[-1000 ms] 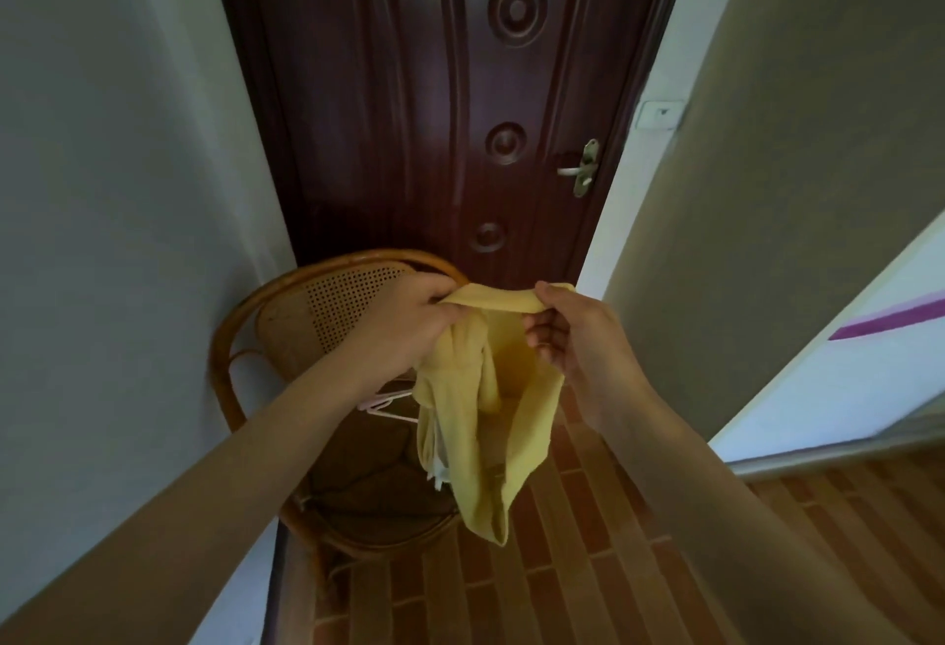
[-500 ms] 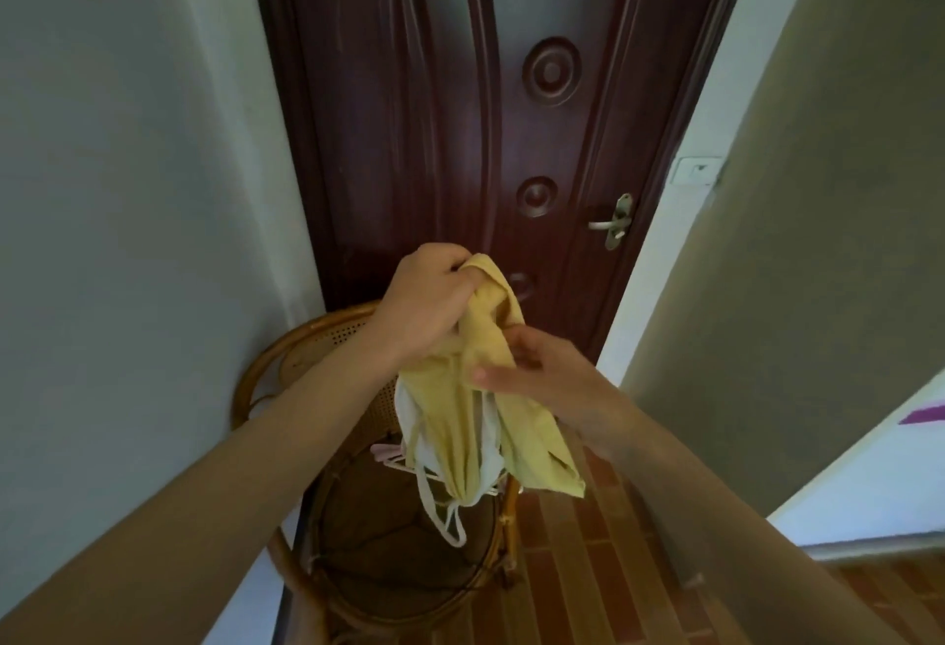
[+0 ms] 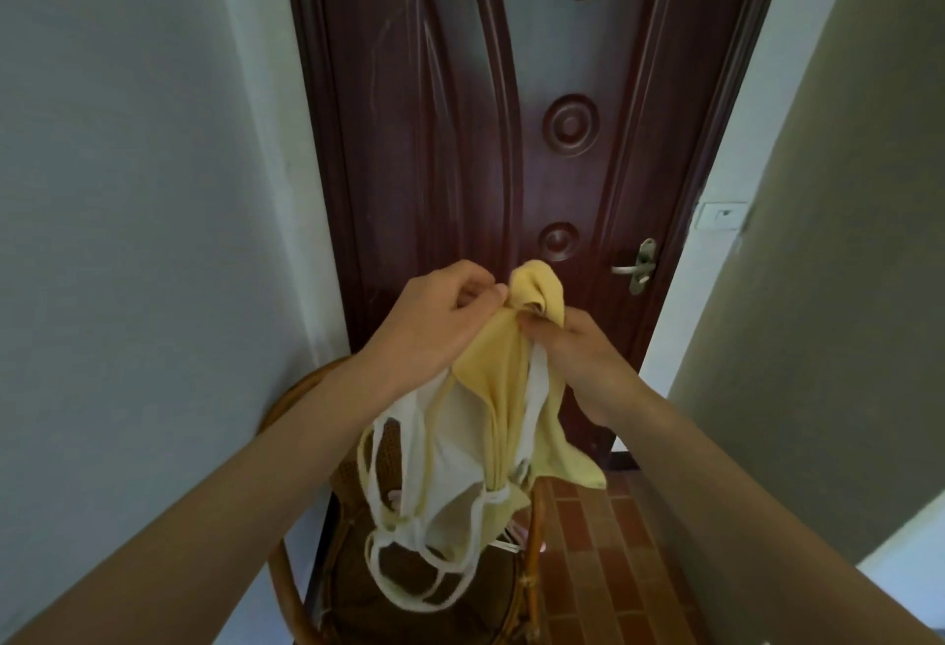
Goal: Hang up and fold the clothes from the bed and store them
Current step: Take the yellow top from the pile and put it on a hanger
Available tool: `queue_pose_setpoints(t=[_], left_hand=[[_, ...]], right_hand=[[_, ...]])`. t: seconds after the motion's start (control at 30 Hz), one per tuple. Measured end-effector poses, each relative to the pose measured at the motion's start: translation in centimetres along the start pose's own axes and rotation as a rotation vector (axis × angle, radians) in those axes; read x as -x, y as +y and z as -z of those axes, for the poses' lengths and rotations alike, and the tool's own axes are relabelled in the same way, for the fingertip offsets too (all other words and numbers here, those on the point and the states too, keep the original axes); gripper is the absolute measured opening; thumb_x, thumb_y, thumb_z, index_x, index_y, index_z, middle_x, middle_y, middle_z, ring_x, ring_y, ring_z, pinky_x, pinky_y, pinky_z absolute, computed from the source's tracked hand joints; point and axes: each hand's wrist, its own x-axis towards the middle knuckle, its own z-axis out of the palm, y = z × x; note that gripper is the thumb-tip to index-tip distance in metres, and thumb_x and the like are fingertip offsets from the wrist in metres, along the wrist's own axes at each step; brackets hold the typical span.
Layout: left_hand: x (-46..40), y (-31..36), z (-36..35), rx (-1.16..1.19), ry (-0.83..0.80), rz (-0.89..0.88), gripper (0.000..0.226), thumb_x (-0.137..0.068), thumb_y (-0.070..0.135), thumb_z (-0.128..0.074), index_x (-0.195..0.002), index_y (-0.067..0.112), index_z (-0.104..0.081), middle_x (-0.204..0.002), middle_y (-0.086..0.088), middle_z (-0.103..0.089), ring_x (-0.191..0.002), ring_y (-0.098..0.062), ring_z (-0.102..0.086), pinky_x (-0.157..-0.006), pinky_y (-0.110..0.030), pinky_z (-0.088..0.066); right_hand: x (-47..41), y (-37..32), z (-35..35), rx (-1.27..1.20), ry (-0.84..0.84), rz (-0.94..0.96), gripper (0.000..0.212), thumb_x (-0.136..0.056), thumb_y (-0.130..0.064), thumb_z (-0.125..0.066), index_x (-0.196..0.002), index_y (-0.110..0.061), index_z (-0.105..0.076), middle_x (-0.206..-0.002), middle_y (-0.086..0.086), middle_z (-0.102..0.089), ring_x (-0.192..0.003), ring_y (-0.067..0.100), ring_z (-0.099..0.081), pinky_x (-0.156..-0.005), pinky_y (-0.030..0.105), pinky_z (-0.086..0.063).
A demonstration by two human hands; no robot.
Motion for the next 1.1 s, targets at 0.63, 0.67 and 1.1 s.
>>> queue_pose_setpoints(t=[0.63,0.67,1.1], left_hand=[[-0.5,-2.0,-0.5,-0.219,0.093,0.04,0.058,-0.088,0.025,-0.07,-0.139,0.016,-0.043,-0.12,-0.001,-0.06,-0.108,-0.019,-0.058,-0.091,-0.037,-0.049],[-0.9,-2.5,-0.7,-0.215,0.069,0.058,0.042,-0.089,0.025,-0.068,-0.127,0.015,-0.053,-0.108,0.001,-0.064,-0.097,-0.018,-0.062,-0.084,-0.037,-0.051],[-0.7,-0.2,1.6,0.972,-0.112,0.502,0.024,-0.093,0.017,-0.059,-0.07,0.01,-0.057,-0.05,0.001,-0.046,-0.047,-0.01,-0.052,-0.08,-0.034,-0.058]], right_hand=[[-1.2,-3.4,5.8,-0.283,0.16,-0.056,0.022,-0.103,-0.02,-0.049,-0.117,-0.012,-0.064,-0.11,0.007,-0.072,-0.1,0.02,-0.069,-0.08,0.031,-0.055],[-1.1,-3.3,6.0,-0.283,0.161,-0.058,0.022,-0.103,-0.02,-0.05,-0.117,-0.012,-0.064,-0.109,0.007,-0.072,-0.099,0.02,-0.069,-0.079,0.031,-0.055],[-2.6,1.6,9.4,-0.097,0.3,-0.229,0.027,-0.1,-0.026,-0.056,-0.122,-0.012,-0.059,-0.115,0.008,-0.067,-0.106,0.025,-0.063,-0.096,0.041,-0.05]])
